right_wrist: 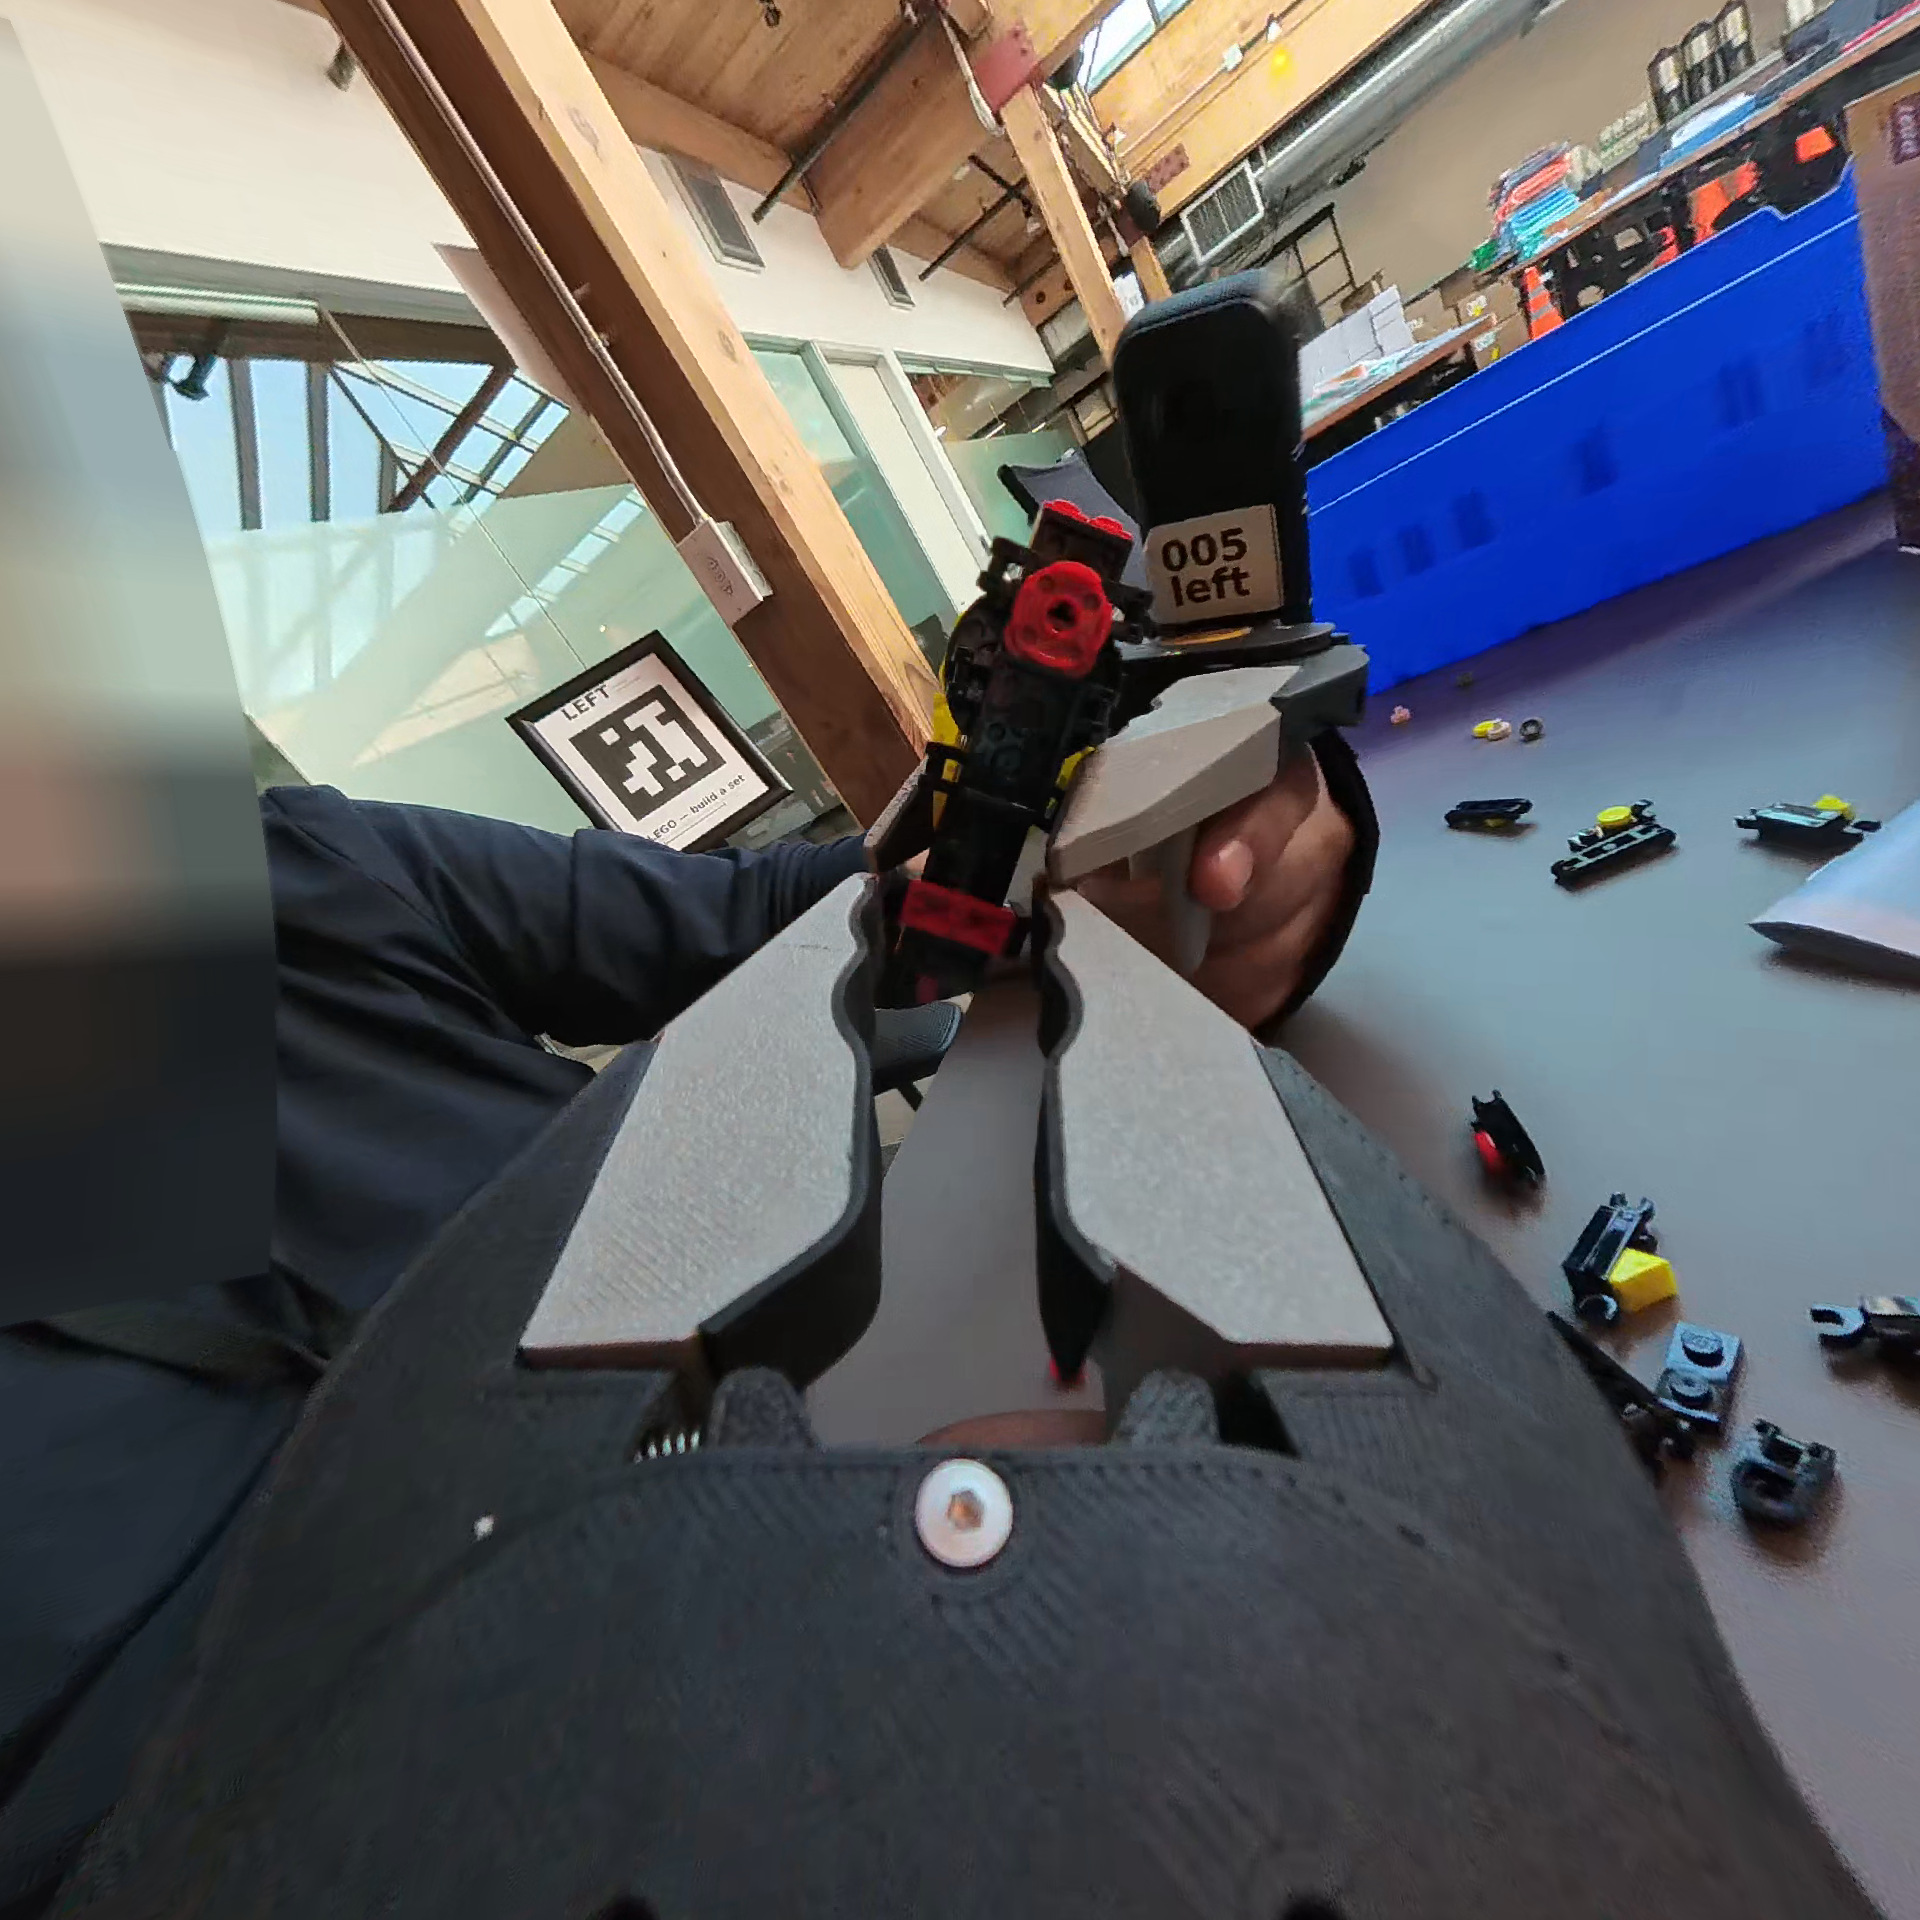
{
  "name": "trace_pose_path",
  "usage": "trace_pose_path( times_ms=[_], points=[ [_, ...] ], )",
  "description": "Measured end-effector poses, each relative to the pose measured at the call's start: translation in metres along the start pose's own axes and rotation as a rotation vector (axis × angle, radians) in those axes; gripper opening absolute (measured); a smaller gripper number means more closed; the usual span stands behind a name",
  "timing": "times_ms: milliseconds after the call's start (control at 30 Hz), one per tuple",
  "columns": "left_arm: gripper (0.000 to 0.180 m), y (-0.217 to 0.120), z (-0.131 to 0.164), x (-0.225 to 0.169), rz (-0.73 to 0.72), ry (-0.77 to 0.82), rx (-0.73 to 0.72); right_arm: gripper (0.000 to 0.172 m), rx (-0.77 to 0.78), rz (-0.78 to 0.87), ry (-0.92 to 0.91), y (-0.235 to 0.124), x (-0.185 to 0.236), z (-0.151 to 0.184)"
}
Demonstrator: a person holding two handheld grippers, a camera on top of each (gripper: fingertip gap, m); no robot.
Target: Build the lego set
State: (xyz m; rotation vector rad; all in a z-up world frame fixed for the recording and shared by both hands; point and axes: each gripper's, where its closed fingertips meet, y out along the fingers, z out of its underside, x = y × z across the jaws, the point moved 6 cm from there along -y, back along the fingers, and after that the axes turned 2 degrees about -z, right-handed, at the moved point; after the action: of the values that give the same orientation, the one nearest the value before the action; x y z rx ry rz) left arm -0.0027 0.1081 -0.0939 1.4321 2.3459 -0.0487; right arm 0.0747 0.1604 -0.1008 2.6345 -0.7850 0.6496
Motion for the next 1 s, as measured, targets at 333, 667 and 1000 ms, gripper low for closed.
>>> trace_pose_path(
  times_ms=[333, 667, 1000],
  points=[
    [0.030, -0.032, -0.020, 0.042, -0.366, -0.081, -0.115, 0.034, 0.026, 0.506, -0.409, -0.015, -0.021, -0.010],
    [0.030, -0.029, -0.003, 0.063, -0.479, -0.253, -0.040, 0.030, 0.255, 0.865, -0.875, 0.002, -0.028, 0.003],
    [0.030, -0.020, 0.000, 0.061, -0.467, -0.262, -0.032, 0.027, 0.293, 1.012, -0.903, -0.001, -0.038, 0.001]
  ],
)
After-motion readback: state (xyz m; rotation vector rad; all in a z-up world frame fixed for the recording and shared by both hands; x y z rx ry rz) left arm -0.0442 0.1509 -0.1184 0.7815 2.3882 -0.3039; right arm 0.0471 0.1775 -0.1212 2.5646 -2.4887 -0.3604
